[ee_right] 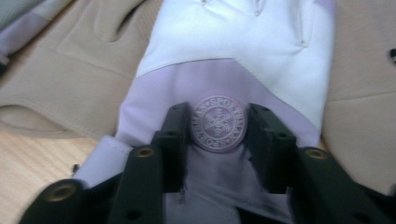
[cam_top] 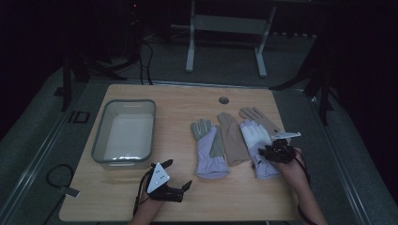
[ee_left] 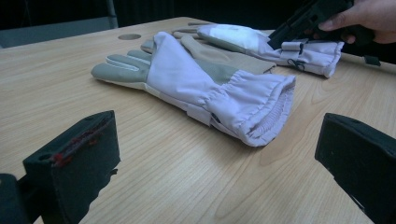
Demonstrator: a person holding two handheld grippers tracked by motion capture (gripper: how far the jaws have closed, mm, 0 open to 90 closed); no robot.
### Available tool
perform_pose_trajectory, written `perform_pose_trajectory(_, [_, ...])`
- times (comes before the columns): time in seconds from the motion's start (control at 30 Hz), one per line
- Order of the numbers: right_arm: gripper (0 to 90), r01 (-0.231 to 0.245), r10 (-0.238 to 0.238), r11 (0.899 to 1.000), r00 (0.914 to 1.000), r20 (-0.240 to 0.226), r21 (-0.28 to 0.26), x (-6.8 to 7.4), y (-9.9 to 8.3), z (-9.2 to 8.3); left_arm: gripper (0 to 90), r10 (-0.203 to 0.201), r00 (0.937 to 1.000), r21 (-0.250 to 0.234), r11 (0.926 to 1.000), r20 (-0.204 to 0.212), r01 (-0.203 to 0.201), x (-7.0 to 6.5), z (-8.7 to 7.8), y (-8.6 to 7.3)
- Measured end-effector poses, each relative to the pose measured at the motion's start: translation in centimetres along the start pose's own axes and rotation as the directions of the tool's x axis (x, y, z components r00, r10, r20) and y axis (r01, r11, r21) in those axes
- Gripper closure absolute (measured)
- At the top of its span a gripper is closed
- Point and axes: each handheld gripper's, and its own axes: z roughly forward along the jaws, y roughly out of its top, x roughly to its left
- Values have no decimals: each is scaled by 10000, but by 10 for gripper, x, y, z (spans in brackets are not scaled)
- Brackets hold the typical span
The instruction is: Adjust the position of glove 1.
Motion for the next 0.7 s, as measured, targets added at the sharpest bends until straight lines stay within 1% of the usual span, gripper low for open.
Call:
perform_pose_trajectory(0.17, [649, -114, 115, 9998, 9999, 110, -162, 3, -3, 1, 0, 1, 10000, -12, 10000, -11, -1, 0, 0, 0])
perform_pose_trajectory(0.2, [671, -100, 102, 9998, 9998, 157, -170, 4, -4, 1, 0, 8, 10000, -18, 10000, -20, -8, 0, 0, 0])
perform_pose_trajectory(0.23, [711, -148, 153, 9997, 9995, 261, -192, 6, -4, 0, 0, 5, 10000, -19, 10000, -23, -5, 0, 0, 0])
perform_pose_trajectory(0.3, [750, -70, 80, 9998, 9987, 510, -211, 12, -4, 0, 0, -22, 10000, -33, 10000, -33, 22, 0, 0, 0])
perform_pose_trajectory(0.33, [759, -39, 52, 9998, 9982, 605, -211, 13, -3, -1, 0, -29, 10000, -38, 10000, -33, 29, 0, 0, 0])
perform_pose_trajectory(0.37, [759, -39, 52, 9998, 9982, 605, -211, 13, -3, -1, 0, -29, 10000, -38, 10000, -33, 29, 0, 0, 0])
perform_pose_trajectory(0.43, [779, -111, 137, 9994, 9964, 842, -315, 16, -3, -3, 0, -41, 10000, -40, 10000, -43, 41, 0, 0, 0])
perform_pose_trajectory(0.47, [783, -218, 248, 9991, 9961, 850, -365, 16, -3, -4, 0, -37, 10000, -37, 10000, -49, 37, 0, 0, 0])
perform_pose_trajectory(0.53, [789, -478, 510, 9978, 9962, 700, -467, 14, -4, -9, 0, -34, 10000, -33, 10000, -52, 33, 0, 0, 0])
perform_pose_trajectory(0.6, [793, -564, 596, 9972, 9961, 656, -490, 14, -3, -12, 0, -23, 10000, -28, 10000, -50, 22, 0, 0, 0])
perform_pose_trajectory(0.63, [797, -649, 679, 9964, 9962, 547, -548, 13, -2, -19, 0, -27, 10000, -27, 10000, -50, 27, 0, 0, 0])
perform_pose_trajectory(0.67, [799, -721, 754, 9956, 9957, 538, -598, 13, -2, -22, 0, -29, 10000, -27, 10000, -50, 29, 0, 0, 0])
perform_pose_trajectory(0.7, [799, -691, 724, 9957, 9960, 521, -617, 14, -1, -26, 0, -30, 10000, -27, 10000, -52, 29, 0, 0, 0])
